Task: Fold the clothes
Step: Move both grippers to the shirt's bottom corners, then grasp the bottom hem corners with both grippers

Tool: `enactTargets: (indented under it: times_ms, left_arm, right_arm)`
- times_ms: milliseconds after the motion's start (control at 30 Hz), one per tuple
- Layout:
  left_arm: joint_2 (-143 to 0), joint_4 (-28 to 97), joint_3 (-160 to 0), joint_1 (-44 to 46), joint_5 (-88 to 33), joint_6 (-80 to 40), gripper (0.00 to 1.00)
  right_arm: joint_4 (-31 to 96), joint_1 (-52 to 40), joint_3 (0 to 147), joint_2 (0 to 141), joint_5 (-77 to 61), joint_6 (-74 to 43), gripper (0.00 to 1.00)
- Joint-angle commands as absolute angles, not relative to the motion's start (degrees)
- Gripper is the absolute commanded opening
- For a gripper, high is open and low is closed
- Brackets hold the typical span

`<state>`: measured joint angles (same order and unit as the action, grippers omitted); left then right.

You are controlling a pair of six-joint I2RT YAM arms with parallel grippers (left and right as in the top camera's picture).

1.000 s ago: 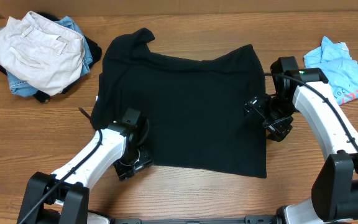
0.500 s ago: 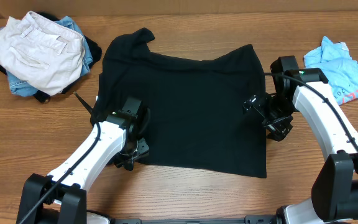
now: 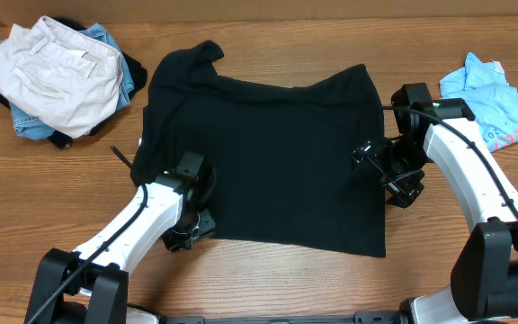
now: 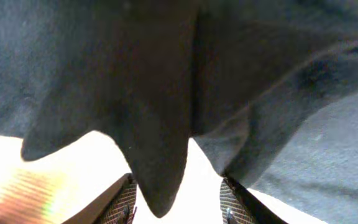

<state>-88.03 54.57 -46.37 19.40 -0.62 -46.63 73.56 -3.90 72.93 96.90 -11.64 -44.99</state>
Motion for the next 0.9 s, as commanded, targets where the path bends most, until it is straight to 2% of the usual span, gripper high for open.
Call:
enactTargets:
  times_ms: [0,133,167,267,333,400,500,700,867]
  left_arm:
    - [-88.12,52.56,-46.04,19.14,1.76,-47.86,0.32]
    - [-88.12,52.27,-46.19,19.03,3.57,-47.81,0.13]
    - [-88.09,52.47,-46.5,19.03,3.6,-47.48,0.04]
    - [-88.05,52.69,-47.94,19.03,3.6,-46.7,0.04]
    - [-88.05,53.3,-49.3,18.02,3.62,-46.68,0.04]
    - [-88.05,53.78,-50.35,15.33,3.55,-44.97,0.04]
    - [-88.05,53.98,-50.65,11.05,2.96,-42.33,0.04]
    - [-88.05,53.91,-50.65,10.11,2.94,-41.71,0.04]
    - [-88.05,53.91,-50.65,10.11,2.92,-41.1,0.04]
  right_arm:
    - [73.82,-4.16,72.79,95.9,-11.66,-45.25,0.98]
    - [73.87,-3.9,72.79,95.9,-10.26,-48.12,0.98]
    - [74.17,-3.9,72.79,95.9,-8.58,-49.82,0.98]
    - [76.03,-3.9,72.79,95.9,-7.51,-52.73,0.98]
    - [80.62,-3.66,72.79,95.88,-3.79,-60.12,0.98]
    - [83.13,-3.62,72.79,95.88,-2.22,-66.94,1.0]
    - [84.53,-3.68,71.9,95.79,-2.2,-70.83,0.99]
    - [74.56,-3.68,55.61,95.72,-7.16,-76.95,1.0]
    - [73.49,-3.68,54.15,92.33,-4.12,-78.83,1.0]
